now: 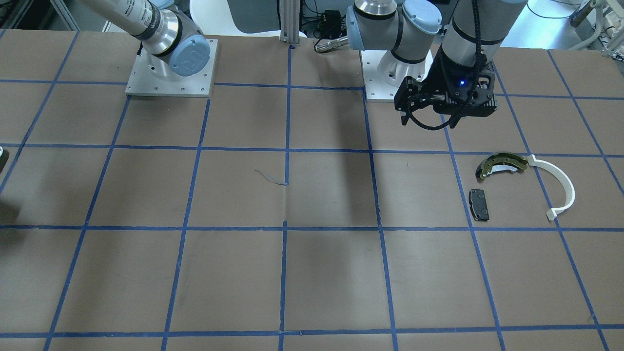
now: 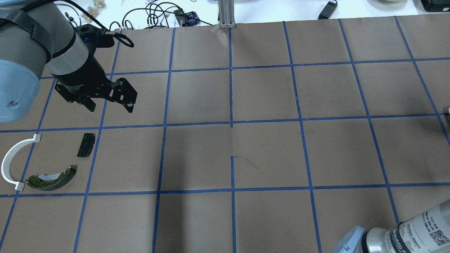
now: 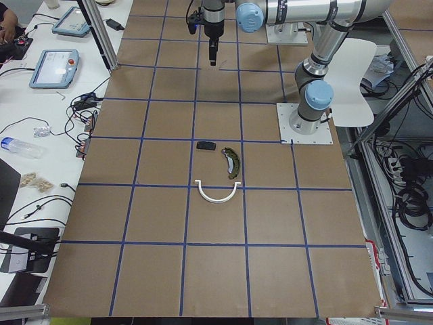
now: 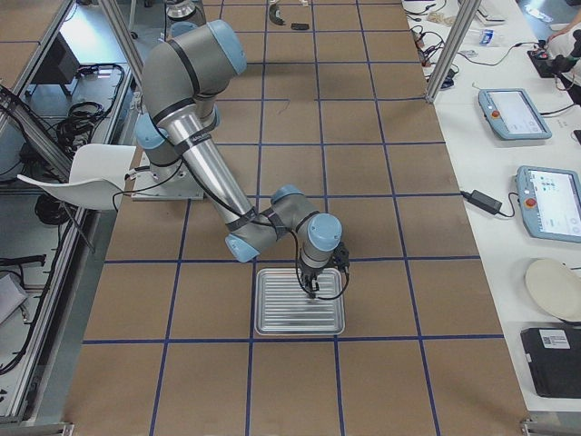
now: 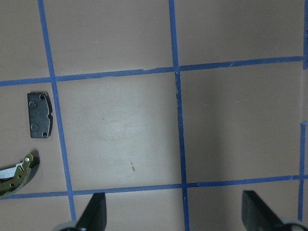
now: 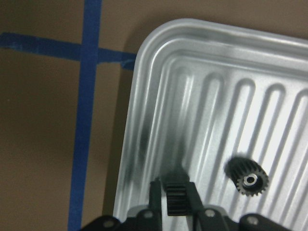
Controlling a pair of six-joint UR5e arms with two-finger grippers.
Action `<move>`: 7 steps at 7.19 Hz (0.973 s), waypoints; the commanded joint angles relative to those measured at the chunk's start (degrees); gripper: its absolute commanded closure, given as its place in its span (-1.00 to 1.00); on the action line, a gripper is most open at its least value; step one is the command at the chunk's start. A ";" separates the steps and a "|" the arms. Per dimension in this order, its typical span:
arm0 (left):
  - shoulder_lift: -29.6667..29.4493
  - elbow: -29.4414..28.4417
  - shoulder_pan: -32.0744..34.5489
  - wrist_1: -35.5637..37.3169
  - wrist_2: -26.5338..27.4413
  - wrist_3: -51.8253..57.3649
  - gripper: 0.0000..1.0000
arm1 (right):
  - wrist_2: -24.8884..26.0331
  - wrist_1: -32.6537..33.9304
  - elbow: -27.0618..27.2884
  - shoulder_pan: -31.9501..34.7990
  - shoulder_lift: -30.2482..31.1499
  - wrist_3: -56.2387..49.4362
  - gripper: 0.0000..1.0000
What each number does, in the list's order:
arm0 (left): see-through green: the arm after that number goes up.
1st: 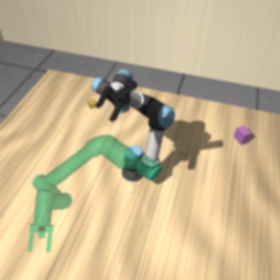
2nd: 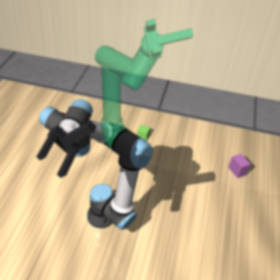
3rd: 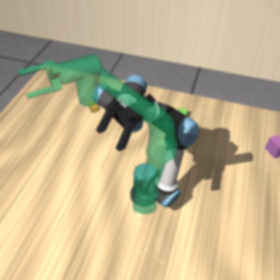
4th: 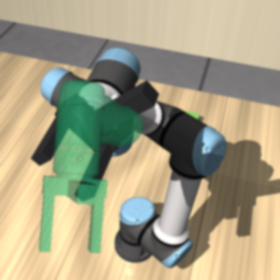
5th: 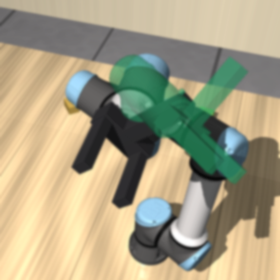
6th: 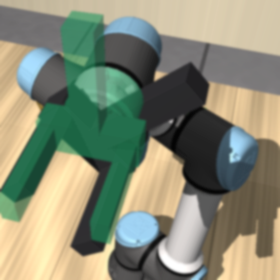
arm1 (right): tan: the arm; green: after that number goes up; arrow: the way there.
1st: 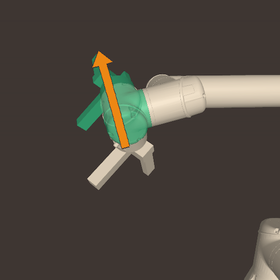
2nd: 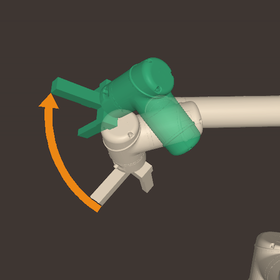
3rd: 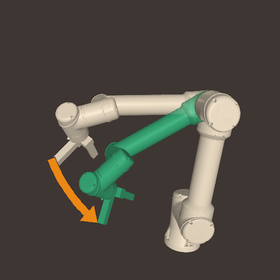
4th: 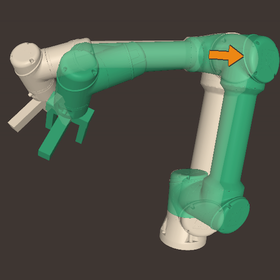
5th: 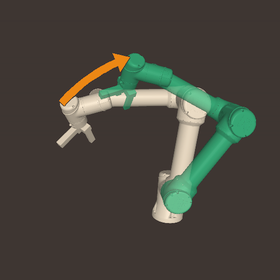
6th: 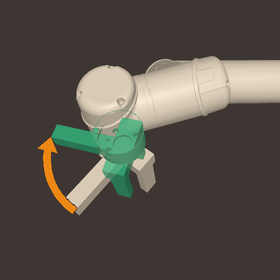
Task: Place bearing gear from tray to pile
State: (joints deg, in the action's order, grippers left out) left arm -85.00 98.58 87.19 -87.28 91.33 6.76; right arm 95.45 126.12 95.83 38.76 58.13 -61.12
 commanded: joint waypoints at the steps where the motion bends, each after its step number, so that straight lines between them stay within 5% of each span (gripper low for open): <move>1: -0.08 0.03 0.00 0.36 0.07 0.01 -1.00 | 0.61 0.01 -0.12 -0.09 0.49 0.39 1.00; 3: 0.01 -0.05 0.00 0.53 -0.01 0.01 -1.00 | 2.54 -1.82 0.14 2.88 5.64 3.79 1.00; 5: 0.01 0.03 0.00 0.54 0.07 0.01 -1.00 | 2.90 -18.80 0.15 16.01 17.05 26.97 1.00; 7: 0.01 0.03 0.00 0.45 0.07 0.01 -1.00 | 2.20 -25.37 0.15 32.53 20.61 49.06 1.00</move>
State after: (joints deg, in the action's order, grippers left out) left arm -84.99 98.61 87.19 -86.80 91.39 6.76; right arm 98.17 105.06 95.97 61.32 76.35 -25.74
